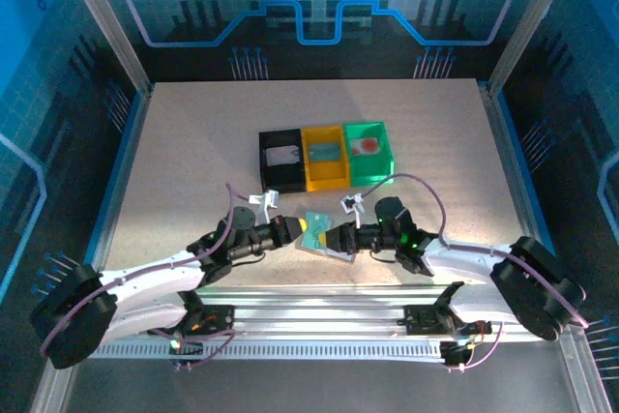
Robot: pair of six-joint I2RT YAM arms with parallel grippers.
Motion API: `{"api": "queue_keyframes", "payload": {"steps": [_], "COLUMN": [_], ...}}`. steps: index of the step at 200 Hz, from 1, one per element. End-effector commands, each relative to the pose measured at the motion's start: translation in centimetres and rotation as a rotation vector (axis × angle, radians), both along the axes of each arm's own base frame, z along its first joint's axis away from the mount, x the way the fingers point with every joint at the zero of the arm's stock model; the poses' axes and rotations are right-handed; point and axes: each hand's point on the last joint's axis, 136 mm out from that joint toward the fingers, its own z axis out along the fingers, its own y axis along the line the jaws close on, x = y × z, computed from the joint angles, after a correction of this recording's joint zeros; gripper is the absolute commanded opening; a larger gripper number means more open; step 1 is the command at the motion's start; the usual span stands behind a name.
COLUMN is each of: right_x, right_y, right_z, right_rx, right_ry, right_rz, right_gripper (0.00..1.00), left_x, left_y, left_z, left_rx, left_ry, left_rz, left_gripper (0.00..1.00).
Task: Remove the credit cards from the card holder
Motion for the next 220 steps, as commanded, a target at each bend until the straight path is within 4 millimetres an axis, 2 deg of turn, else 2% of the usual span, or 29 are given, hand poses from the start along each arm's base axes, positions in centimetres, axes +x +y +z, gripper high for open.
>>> {"api": "queue_keyframes", "payload": {"steps": [1, 35, 77, 90, 128, 138, 162, 185, 203, 220], "right_x": [-0.2, -0.2, -0.1, -0.2, -0.7, -1.3, -2.2, -3.2, -4.2, -4.9], "right_y": [0.5, 0.5, 0.4, 0.3, -1.0, -1.5, -2.2, -1.8, -1.4, -1.0], "right_z": [2.2, 2.6, 2.6, 2.6, 2.2, 1.8, 1.7, 2.7, 3.7, 4.5], "right_rx": [0.056, 0.063, 0.051, 0.038, -0.077, -0.120, -0.190, -0.137, -0.091, -0.040], "right_ry": [-0.070, -0.082, -0.076, -0.076, -0.087, -0.064, -0.053, -0.048, -0.060, -0.073], "right_rz": [0.019, 0.014, 0.005, 0.009, 0.042, 0.082, 0.160, 0.217, 0.288, 0.336], "right_gripper": [0.21, 0.14, 0.00, 0.00, 0.00, 0.00, 0.00, 0.00, 0.00, 0.00], "left_x": [-0.3, -0.3, -0.5, -0.6, -1.9, -2.5, -4.0, -5.5, -6.9, -8.1], "left_y": [0.0, 0.0, 0.1, 0.2, 1.1, 1.4, 2.7, 3.7, 3.7, 3.4], "left_z": [0.0, -0.1, -0.2, -0.1, 1.1, 1.7, 2.7, 4.2, 5.2, 5.8], "left_rx": [-0.013, -0.014, -0.015, -0.015, 0.094, 0.149, 0.293, 0.389, 0.417, 0.446], "left_ry": [-0.006, -0.003, 0.003, 0.001, -0.020, -0.027, -0.017, -0.023, -0.012, 0.019], "left_rz": [-0.002, 0.000, -0.002, -0.003, -0.064, -0.100, -0.183, -0.268, -0.361, -0.458], "left_gripper": [0.00, 0.00, 0.00, 0.00, 0.44, 0.52, 0.58, 0.62, 0.69, 0.70]}}
